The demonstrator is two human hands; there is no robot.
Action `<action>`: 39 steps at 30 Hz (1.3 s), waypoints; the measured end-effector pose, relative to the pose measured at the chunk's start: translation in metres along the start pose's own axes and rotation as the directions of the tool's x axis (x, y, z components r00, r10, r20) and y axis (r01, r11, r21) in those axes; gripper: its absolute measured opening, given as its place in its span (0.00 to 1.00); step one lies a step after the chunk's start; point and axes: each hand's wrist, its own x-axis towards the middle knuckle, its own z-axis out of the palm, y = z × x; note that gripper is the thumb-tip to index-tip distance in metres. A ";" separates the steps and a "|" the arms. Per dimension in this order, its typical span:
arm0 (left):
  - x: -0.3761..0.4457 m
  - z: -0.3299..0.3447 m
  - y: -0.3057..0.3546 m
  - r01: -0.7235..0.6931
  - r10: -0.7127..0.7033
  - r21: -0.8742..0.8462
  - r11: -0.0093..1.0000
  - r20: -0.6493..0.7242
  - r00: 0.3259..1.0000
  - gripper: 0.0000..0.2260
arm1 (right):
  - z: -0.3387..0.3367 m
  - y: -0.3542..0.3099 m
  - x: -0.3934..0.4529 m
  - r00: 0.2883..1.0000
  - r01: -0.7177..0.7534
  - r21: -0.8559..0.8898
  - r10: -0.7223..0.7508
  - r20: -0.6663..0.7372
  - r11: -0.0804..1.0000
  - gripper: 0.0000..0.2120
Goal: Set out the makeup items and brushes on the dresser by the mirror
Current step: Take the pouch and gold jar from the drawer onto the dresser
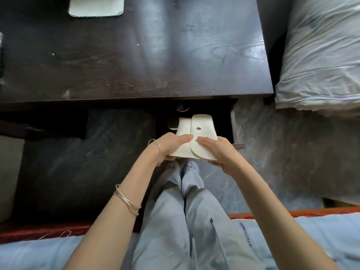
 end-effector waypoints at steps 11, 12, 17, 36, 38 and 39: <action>-0.111 -0.078 0.048 -0.296 0.313 0.110 0.949 -0.201 0.928 0.14 | 0.044 -0.084 -0.063 0.927 0.362 0.013 -0.362 0.100 0.932 0.17; -0.103 -0.087 0.058 -0.323 0.338 0.099 0.941 -0.251 0.907 0.14 | 0.048 -0.098 -0.051 0.917 0.389 0.009 -0.388 0.089 0.921 0.16; -0.020 -0.131 0.102 -0.333 0.394 0.210 0.919 -0.492 0.776 0.21 | 0.066 -0.164 0.044 0.862 0.462 -0.263 -0.499 -0.093 0.847 0.22; 0.070 -0.054 0.012 -0.013 0.196 0.455 0.890 -0.356 0.914 0.07 | 0.038 -0.040 0.112 0.981 0.172 -0.525 -0.195 0.011 0.833 0.08; 0.107 -0.036 -0.002 0.035 0.125 0.554 0.832 -0.248 0.961 0.16 | 0.040 -0.018 0.139 0.991 0.113 -0.586 -0.135 0.005 0.802 0.14; 0.127 -0.027 -0.008 0.021 0.130 0.591 0.807 -0.212 0.969 0.21 | 0.043 -0.010 0.154 0.990 0.119 -0.636 -0.142 0.015 0.763 0.16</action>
